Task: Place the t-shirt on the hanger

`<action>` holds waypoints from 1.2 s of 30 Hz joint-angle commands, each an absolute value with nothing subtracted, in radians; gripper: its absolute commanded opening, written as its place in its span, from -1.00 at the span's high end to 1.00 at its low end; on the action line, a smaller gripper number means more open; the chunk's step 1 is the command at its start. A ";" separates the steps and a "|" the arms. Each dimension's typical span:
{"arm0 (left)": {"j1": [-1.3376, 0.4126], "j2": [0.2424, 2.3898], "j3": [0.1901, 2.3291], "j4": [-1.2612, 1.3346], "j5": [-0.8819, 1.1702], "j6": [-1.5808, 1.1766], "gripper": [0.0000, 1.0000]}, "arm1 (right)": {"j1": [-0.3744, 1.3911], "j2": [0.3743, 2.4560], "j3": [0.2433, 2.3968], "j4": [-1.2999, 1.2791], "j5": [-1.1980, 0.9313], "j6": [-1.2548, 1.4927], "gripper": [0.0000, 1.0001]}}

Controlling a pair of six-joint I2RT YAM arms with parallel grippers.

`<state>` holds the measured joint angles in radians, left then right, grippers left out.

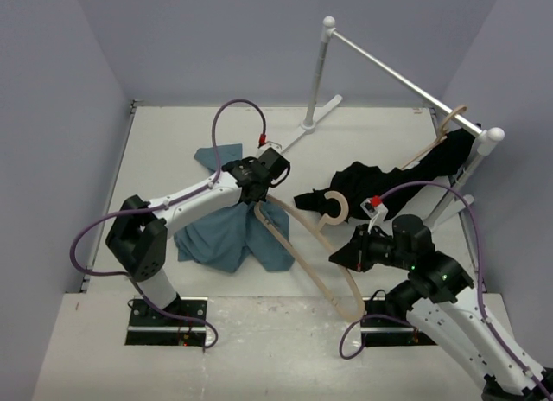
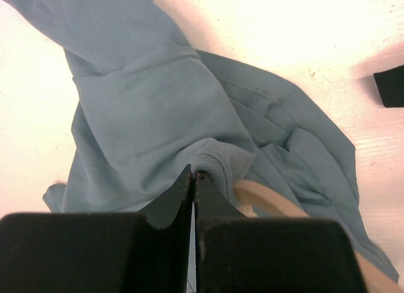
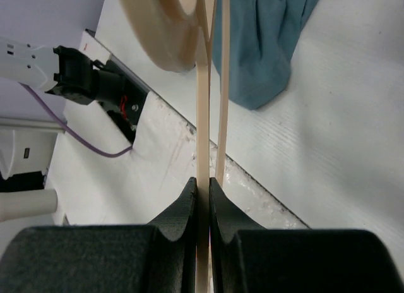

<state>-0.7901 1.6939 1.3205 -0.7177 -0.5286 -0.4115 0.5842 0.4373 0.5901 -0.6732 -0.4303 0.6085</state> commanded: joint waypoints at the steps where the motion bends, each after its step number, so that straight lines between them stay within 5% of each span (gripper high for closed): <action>1: -0.772 1.686 1.356 -0.683 -0.566 -0.456 1.00 | 0.587 0.434 0.561 -0.564 -0.589 0.667 1.00; 14: -0.767 1.658 1.342 -0.693 -0.545 -0.463 1.00 | 0.597 0.469 0.523 -0.508 -0.624 0.687 1.00; 36: -0.764 1.564 1.326 -0.763 -0.579 -0.516 1.00 | 0.668 0.606 0.548 -0.252 -0.376 0.909 1.00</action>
